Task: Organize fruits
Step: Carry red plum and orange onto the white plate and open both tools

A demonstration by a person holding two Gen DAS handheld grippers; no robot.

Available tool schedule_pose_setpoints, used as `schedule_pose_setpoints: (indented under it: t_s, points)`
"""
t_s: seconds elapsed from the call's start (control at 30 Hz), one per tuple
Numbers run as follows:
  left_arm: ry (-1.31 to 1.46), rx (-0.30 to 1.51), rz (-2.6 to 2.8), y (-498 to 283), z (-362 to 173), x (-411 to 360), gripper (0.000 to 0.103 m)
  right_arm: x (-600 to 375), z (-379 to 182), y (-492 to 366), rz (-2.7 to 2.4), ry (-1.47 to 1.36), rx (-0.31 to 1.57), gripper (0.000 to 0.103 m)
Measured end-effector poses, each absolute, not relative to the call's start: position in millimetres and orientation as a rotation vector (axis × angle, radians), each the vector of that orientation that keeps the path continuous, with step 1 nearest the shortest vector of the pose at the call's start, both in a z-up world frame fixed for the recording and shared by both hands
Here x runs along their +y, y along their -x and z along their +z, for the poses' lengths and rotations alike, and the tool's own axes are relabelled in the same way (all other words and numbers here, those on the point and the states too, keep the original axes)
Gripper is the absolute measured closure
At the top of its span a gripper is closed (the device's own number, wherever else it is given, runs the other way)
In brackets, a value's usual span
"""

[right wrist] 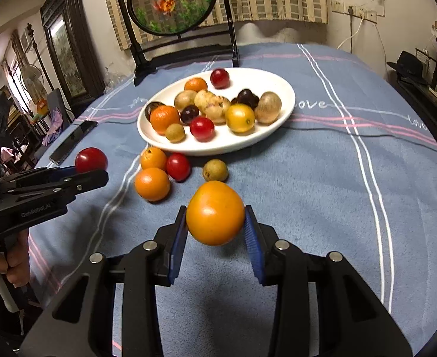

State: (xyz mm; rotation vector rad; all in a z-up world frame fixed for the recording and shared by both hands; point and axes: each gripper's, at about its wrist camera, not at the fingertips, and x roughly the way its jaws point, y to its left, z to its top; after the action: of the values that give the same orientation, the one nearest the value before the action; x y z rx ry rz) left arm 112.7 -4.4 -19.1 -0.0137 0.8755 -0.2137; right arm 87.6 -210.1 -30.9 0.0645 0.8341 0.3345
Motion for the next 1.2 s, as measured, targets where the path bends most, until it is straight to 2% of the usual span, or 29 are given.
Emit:
schedule_pose_setpoints:
  t_s: [0.4, 0.63, 1.2]
  points:
    - [-0.002, 0.815, -0.284, -145.0, 17.1, -26.2, 0.064, -203.4, 8.2, -116.3, 0.366, -0.060, 0.742, 0.064]
    - [-0.002, 0.825, -0.257, -184.3, 17.6, -30.3, 0.064, -193.4, 26.7, -148.5, 0.384, -0.059, 0.702, 0.064]
    - [-0.029, 0.888, -0.157, -271.1, -7.8, -31.9, 0.064, -171.5, -0.5, -252.1, 0.339, -0.037, 0.775, 0.065]
